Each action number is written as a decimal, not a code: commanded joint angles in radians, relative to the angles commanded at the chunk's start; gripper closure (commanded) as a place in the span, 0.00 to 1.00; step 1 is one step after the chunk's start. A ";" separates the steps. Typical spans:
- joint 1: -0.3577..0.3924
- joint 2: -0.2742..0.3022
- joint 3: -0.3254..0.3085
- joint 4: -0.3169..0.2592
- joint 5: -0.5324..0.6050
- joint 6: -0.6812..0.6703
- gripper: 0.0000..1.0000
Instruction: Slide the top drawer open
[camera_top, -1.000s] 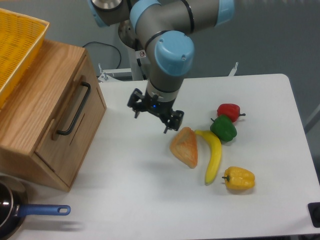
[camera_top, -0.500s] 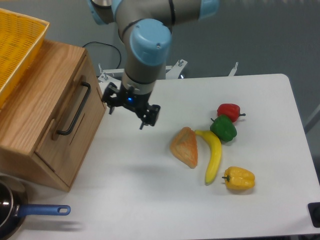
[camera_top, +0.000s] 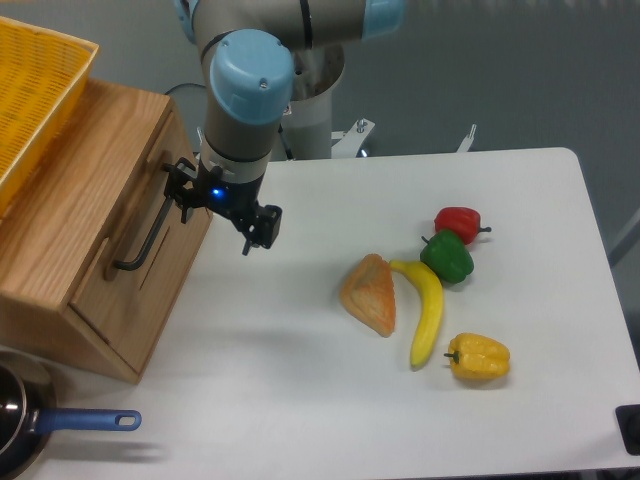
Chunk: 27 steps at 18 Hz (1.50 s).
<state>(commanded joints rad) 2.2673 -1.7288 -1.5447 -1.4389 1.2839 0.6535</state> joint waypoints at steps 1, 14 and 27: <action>-0.005 0.000 0.000 0.002 0.000 -0.002 0.00; -0.022 0.000 0.009 0.005 0.006 -0.017 0.00; -0.048 -0.005 0.003 0.003 0.011 -0.026 0.00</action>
<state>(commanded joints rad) 2.2197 -1.7334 -1.5416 -1.4358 1.2947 0.6274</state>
